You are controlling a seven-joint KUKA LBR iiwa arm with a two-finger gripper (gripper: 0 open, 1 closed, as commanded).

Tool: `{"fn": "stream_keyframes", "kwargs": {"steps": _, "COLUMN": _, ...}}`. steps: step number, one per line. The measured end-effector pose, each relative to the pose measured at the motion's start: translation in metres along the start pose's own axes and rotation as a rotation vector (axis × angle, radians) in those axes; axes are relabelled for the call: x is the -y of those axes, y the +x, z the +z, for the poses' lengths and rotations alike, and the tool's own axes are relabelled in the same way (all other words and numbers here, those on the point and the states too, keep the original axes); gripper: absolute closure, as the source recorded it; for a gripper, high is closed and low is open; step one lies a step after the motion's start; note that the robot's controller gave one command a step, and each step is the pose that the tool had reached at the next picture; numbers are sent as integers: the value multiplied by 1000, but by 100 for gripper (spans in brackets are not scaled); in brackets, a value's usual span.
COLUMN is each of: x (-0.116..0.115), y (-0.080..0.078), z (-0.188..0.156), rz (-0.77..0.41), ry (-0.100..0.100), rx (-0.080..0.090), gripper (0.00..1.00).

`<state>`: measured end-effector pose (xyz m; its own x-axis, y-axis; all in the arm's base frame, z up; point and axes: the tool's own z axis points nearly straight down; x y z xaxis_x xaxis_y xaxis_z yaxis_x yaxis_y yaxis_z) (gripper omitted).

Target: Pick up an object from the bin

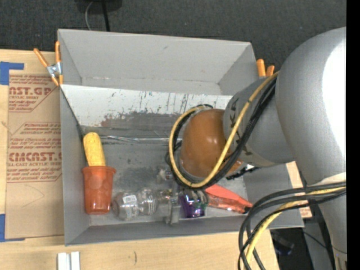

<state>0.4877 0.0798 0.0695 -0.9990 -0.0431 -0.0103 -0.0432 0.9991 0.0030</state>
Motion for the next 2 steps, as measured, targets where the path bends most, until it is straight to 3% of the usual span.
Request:
{"fn": "stream_keyframes", "kwargs": {"steps": 1, "x": -63, "y": -14, "z": -9, "rz": -80, "ry": -1, "rx": -5, "gripper": 0}}
{"fn": "stream_keyframes", "kwargs": {"steps": 2, "x": -117, "y": -18, "z": -7, "rz": -95, "ry": 1, "rx": -2, "gripper": 100}}
